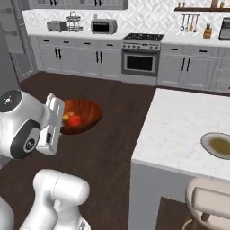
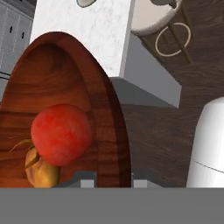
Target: Pick the chicken drumstick and tomato from their plates and place them in the bowl. Then put the bowl in the fridge.
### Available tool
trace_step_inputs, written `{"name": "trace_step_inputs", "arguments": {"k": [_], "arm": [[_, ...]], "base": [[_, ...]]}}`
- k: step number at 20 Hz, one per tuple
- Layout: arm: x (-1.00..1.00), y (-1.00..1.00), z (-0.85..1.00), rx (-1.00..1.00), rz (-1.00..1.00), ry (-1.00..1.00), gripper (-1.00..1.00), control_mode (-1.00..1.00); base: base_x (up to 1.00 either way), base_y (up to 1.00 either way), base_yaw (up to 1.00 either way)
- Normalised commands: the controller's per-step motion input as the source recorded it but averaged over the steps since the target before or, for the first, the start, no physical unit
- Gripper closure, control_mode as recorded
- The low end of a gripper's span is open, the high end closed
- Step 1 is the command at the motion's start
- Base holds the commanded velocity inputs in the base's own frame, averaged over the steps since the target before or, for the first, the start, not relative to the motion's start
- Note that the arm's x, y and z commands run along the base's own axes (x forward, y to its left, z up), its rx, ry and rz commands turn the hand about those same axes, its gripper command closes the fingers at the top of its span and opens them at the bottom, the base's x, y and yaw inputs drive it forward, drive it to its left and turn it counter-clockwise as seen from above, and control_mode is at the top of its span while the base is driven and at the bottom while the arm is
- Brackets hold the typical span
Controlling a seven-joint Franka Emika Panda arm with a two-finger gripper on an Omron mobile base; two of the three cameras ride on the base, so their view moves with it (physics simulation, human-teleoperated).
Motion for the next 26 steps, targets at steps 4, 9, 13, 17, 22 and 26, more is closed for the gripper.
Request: {"name": "trace_step_inputs", "arguments": {"k": [4, 9, 13, 17, 22, 26], "arm": [[0.0, 0.0, 0.0, 0.0, 0.0, 0.0, 1.0, 1.0], [0.0, 0.0, 0.0, 0.0, 0.0, 0.0, 1.0, 1.0], [0.0, 0.0, 0.0, 0.0, 0.0, 0.0, 1.0, 1.0], [0.0, 0.0, 0.0, 0.0, 0.0, 0.0, 1.0, 1.0], [0.0, 0.0, 0.0, 0.0, 0.0, 0.0, 1.0, 1.0], [0.0, 0.0, 0.0, 0.0, 0.0, 0.0, 1.0, 1.0]], "base": [[0.08, 1.0, 0.0], [0.4, 1.0, -0.03], [0.83, 0.66, -0.02], [1.0, 0.14, -0.01], [1.0, 0.0, 0.0], [1.0, 0.01, 0.0]]}}
